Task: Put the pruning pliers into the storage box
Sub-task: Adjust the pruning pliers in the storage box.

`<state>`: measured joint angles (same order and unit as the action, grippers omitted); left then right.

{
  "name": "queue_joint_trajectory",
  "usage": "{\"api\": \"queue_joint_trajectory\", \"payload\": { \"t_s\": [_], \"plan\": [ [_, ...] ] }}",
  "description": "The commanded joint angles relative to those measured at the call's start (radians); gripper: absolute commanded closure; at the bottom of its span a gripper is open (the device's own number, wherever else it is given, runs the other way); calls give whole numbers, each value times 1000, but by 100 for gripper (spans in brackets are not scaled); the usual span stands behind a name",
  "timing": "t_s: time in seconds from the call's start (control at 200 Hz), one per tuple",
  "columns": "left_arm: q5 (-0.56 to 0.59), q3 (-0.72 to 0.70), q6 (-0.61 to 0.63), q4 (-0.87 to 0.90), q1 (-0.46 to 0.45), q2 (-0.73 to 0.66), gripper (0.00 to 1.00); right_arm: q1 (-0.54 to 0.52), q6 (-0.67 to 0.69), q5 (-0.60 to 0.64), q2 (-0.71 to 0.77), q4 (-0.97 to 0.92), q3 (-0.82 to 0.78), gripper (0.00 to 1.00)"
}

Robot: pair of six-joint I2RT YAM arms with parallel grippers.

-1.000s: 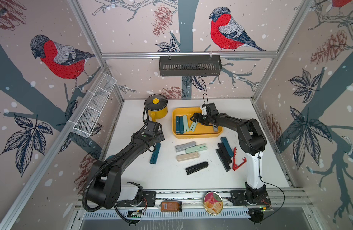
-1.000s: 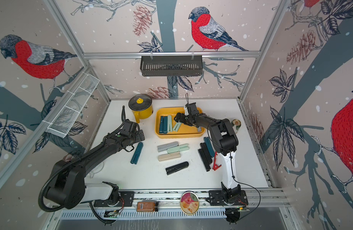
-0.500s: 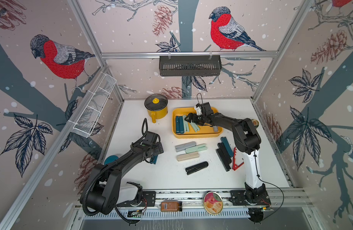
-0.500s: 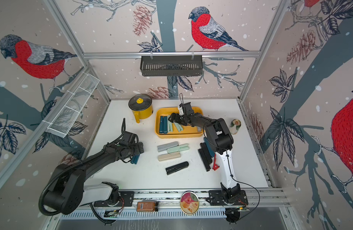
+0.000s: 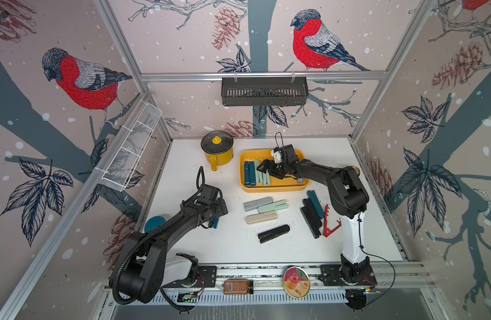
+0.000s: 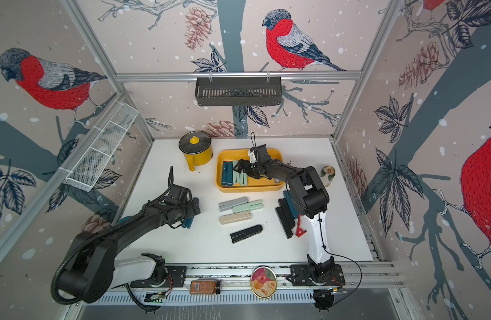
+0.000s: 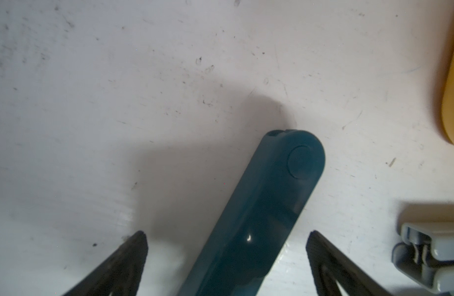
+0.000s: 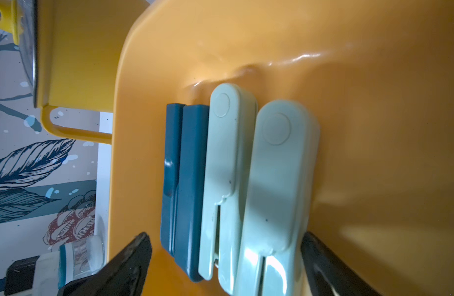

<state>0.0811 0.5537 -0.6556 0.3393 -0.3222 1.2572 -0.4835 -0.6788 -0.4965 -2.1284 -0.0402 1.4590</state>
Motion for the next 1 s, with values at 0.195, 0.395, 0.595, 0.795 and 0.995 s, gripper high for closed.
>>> {"api": "queue_joint_trajectory", "payload": {
  "t_s": [0.195, 0.395, 0.595, 0.795, 0.995],
  "plan": [
    [12, 8, -6, -17, 2, 2, 3, -2, 2, -32, -13, 13, 27, 8],
    [-14, 9, -3, -37, 3, 27, 5, -1, 11, -38, -1, 13, 30, 8],
    [-50, 24, 21, -55, 2, 53, 15, 15, 56, -11, 35, -2, 20, 8],
    [-81, 32, 37, -79, 3, 78, 27, 51, 82, 12, 95, -10, -11, 7],
    [-99, 43, 45, -87, 2, 107, 35, 93, 90, 24, 156, -5, -57, 7]
  ]
}}
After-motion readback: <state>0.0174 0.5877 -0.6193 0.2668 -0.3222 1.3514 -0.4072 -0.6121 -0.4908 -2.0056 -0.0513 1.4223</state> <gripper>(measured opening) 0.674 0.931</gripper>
